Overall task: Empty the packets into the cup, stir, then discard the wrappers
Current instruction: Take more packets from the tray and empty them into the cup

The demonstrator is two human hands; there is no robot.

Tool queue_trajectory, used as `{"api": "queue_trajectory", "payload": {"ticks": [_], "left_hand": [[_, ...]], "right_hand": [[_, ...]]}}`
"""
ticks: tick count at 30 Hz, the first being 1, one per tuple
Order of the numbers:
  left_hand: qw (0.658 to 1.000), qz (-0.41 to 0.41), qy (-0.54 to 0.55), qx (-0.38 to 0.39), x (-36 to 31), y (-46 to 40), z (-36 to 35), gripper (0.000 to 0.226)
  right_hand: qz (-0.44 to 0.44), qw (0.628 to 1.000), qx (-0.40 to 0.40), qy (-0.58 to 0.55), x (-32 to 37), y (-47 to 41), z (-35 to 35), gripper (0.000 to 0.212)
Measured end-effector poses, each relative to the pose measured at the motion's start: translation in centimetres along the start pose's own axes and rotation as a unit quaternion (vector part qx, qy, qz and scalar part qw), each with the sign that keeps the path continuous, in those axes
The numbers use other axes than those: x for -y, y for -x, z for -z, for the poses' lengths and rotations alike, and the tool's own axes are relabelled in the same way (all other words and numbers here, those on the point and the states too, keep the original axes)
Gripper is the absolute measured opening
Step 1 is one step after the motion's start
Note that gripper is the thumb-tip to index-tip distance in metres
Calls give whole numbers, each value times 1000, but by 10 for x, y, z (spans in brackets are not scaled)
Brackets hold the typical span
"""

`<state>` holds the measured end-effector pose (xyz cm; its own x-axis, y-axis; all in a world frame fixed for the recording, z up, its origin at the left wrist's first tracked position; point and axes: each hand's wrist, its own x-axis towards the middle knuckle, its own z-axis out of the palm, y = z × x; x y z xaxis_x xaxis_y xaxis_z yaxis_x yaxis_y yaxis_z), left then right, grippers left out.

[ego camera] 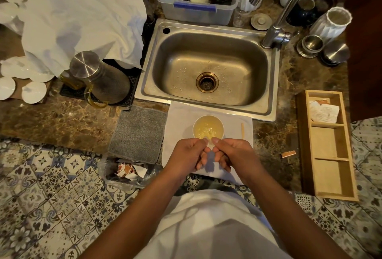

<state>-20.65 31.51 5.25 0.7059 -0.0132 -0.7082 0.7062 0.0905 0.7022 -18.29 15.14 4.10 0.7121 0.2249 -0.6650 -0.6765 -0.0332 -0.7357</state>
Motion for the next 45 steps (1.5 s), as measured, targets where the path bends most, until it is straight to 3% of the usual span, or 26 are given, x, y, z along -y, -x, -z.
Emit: {"api": "queue_trajectory", "payload": {"ticks": [17,23,28,32,45], "left_hand": [[999,-38,-15,-17,0,-1,-2,42],[999,-39,-31,-4,0,-1,1,39],[999,-45,-27,-11,4,-3,-4,40],[998,-47,-36,-22,10,-3,-3,40],[998,-48,-32,-32,15,-8,-1,43]], "right_hand": [[9,999,-23,-30,0,-4,3,31],[15,999,-33,30,1,-3,-1,31],[29,998,-57,15,-1,-3,0,33],[33,999,-24,29,-5,0,-4,36],[21,997,-74,-15,-10,-2,-8,39]]}}
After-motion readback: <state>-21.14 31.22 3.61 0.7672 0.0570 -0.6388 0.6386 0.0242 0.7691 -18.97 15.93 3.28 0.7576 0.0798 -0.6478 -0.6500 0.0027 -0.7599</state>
